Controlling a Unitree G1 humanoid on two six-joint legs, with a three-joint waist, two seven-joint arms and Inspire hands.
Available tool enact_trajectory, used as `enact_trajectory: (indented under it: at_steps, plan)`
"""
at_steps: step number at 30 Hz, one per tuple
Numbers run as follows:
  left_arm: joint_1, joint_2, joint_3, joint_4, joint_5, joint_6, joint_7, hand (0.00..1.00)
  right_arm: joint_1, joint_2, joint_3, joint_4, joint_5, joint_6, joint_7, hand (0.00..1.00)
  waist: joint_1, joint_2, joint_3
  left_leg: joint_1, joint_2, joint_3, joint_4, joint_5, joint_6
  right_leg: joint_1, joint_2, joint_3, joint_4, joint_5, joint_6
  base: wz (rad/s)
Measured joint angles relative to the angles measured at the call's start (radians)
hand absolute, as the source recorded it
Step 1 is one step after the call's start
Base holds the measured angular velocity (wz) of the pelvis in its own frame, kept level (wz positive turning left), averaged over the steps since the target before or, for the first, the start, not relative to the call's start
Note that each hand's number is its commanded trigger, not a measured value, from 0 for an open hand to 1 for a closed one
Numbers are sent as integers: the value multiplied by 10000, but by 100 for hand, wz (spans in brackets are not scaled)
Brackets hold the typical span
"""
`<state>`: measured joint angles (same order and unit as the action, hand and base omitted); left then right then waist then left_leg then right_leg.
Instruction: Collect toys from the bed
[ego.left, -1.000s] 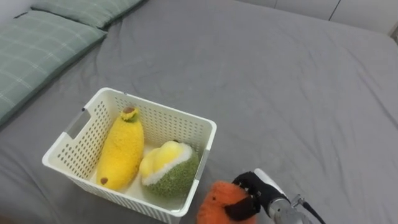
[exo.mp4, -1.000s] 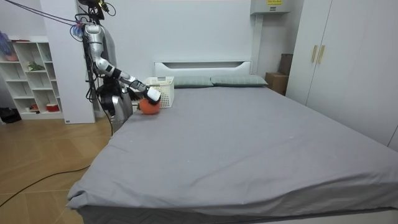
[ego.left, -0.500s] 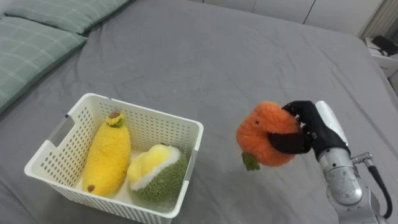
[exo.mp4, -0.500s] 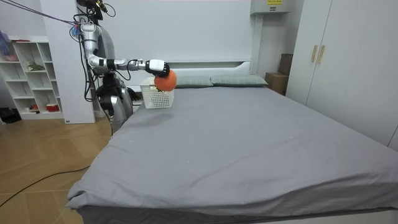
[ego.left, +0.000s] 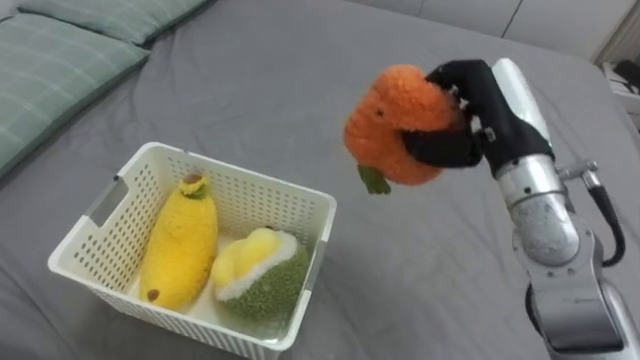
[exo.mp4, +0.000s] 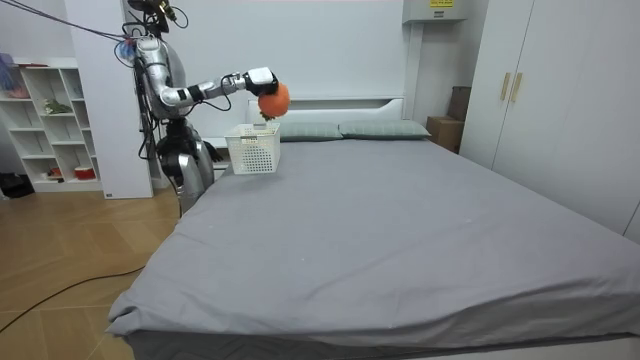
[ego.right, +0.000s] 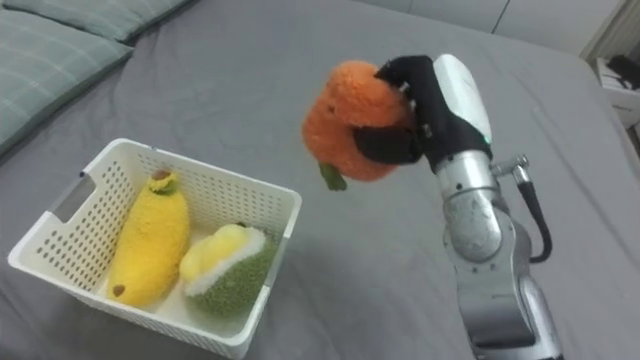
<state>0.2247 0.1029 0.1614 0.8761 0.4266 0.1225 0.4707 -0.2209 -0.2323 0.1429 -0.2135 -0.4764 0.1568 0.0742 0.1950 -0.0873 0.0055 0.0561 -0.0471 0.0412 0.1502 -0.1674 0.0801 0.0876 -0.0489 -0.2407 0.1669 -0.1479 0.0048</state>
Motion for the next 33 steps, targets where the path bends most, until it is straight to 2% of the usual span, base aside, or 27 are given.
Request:
enact_trajectory:
  at_steps: [3,6,8,10,12,14,15,18,22,33]
  plan:
    - [-186,2,-17,30,287,150,-31,0,-495,306,633,-4,-83,206,355,100,240,-69,-44,-103,-11,-163,3,4,-4,-32,-1,-130,-17,0,1,14]
    - [-350,3,-191,85,414,233,-69,0,-571,456,1265,-3,7,218,780,100,611,-157,-83,-131,-29,-222,7,3,-5,20,-8,-300,-151,0,1,9]
    - [-370,8,-375,88,414,285,-73,0,-600,506,1705,-2,38,291,884,100,856,-170,-74,-130,-30,-238,11,5,-3,24,-21,-370,-157,2,4,6]
    - [-385,10,-501,81,413,330,-74,0,-622,735,2115,58,144,360,980,100,1031,-204,-41,-152,-33,-314,18,6,-2,26,-27,-451,-160,1,6,7]
    - [-391,33,-695,79,413,386,-77,0,-673,880,2393,202,151,384,1037,76,1117,-229,-16,-152,-36,-360,18,6,-2,40,-27,-467,-168,1,6,8]
    - [-435,63,-892,76,407,422,-96,0,-872,992,2742,661,134,393,1079,22,1122,-269,37,-177,-47,-442,20,7,-4,63,-28,-500,-177,1,6,11]
    - [-511,62,-992,70,403,423,-101,0,-943,1078,2895,957,131,409,1172,0,1125,-305,77,-210,-54,-481,26,6,-4,60,-29,-526,-180,1,6,11]
    - [-716,58,-1130,70,392,423,-162,0,-974,1123,3176,1452,32,454,1545,0,1140,-386,132,-375,-74,-564,124,5,-5,-23,-36,-578,-179,2,6,9]
    - [-798,102,-1274,71,398,428,-181,0,-970,1078,3173,1675,7,611,1682,0,1134,-371,144,-427,-99,-613,188,6,-2,-32,-49,-639,-201,2,6,3]
    - [-855,89,-1243,67,398,454,-366,0,-864,1041,3085,1690,618,614,1463,0,1084,-282,169,-477,-128,-686,190,6,-1,-33,-49,-691,-321,7,15,1]
